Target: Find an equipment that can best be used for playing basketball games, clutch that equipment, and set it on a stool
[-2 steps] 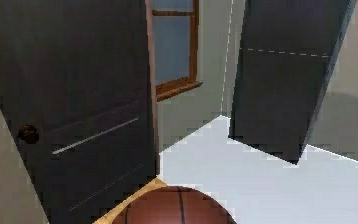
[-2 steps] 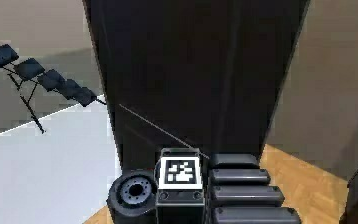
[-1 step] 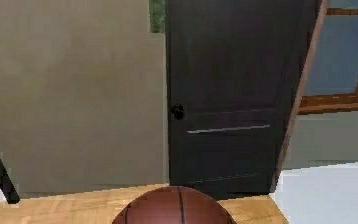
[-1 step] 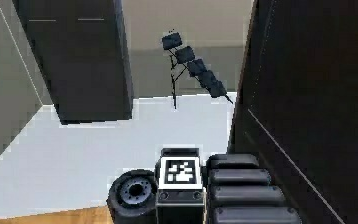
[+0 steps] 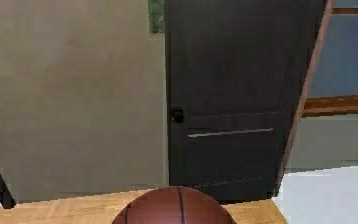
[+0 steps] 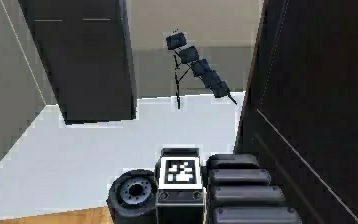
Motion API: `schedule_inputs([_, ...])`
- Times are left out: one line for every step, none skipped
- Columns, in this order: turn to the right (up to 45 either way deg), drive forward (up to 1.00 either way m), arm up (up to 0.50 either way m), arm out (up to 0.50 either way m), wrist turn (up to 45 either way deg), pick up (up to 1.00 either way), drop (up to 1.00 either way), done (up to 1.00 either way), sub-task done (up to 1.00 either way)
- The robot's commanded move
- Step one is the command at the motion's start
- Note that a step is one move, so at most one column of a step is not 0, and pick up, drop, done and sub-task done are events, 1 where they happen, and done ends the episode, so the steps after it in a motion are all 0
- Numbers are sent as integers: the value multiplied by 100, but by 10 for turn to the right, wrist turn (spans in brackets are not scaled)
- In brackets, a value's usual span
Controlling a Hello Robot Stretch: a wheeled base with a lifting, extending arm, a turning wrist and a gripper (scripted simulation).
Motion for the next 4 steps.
schedule_inputs([450,0,0,0,0,0,0,0,0])
schedule_inputs([270,0,0,0,0,0,0,0,0])
schedule_inputs([0,100,0,0,0,0,0,0,0])
schedule_inputs([120,0,0,0,0,0,0,0,0])
